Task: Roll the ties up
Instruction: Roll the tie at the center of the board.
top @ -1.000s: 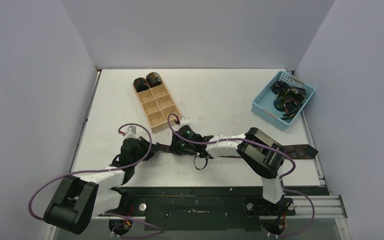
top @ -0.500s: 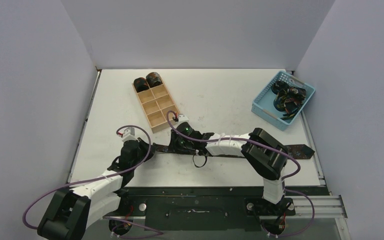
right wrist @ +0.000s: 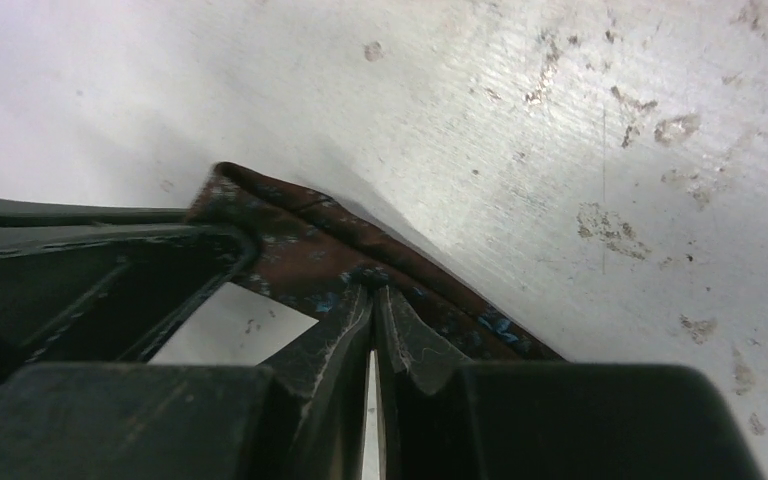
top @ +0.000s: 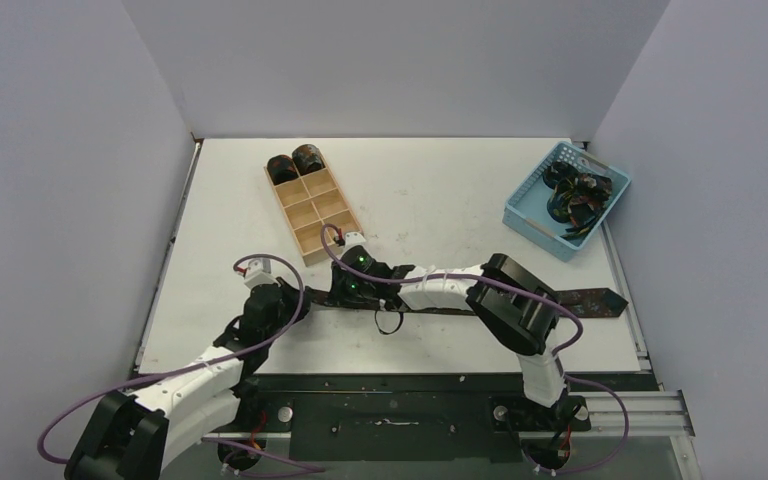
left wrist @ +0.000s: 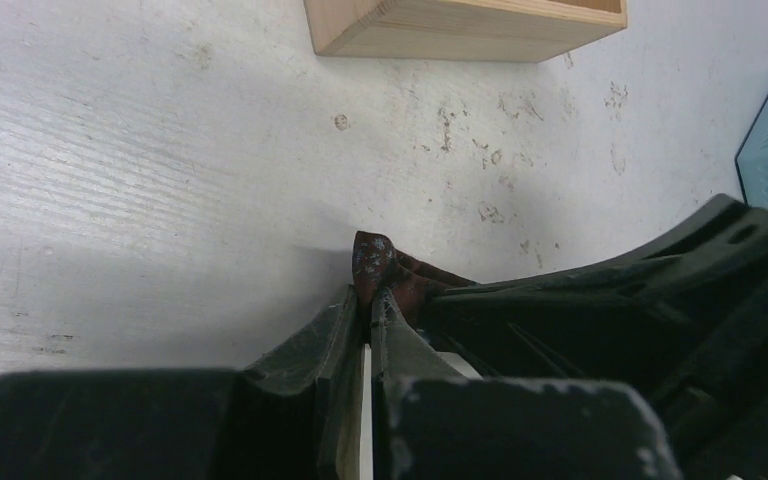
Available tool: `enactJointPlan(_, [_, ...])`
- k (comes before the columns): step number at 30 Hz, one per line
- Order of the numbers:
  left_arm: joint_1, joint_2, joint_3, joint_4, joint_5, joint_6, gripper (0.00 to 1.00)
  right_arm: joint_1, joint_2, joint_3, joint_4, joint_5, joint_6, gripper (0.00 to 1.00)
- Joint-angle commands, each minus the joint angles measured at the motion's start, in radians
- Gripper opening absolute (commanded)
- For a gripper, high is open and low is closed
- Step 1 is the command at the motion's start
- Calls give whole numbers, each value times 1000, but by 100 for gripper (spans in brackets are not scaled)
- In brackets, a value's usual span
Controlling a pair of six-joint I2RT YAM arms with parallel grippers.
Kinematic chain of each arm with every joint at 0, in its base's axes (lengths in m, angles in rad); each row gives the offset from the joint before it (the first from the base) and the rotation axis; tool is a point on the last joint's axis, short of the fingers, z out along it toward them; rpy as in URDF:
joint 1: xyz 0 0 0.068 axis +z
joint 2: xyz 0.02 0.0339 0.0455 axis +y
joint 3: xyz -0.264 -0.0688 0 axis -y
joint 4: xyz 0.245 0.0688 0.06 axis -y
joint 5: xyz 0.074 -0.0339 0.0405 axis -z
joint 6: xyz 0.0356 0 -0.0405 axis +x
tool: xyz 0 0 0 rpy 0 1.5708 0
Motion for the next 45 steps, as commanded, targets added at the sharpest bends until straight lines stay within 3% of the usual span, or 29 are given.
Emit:
enactJointPlan(1, [-10, -49, 17, -14, -32, 30, 0, 3, 48, 27, -15, -6, 16, 7])
enactJointPlan(12, [-104, -96, 35, -33, -53, 118, 0, -5, 105, 5, 61, -47, 49, 5])
enactJointPlan(18, [-181, -75, 38, 34, -28, 155, 0, -29, 132, -40, 203, -142, 65, 5])
enactJointPlan(23, [-200, -77, 90, -17, -64, 201, 0, -61, 105, -92, 300, -197, 75, 5])
enactJointPlan(30, [-203, -93, 168, -184, -202, 268, 0, -75, 19, -105, 228, -179, 47, 9])
enactJointPlan(45, [-296, -9, 250, -248, -391, 317, 0, -160, -165, -176, 194, -194, 59, 19])
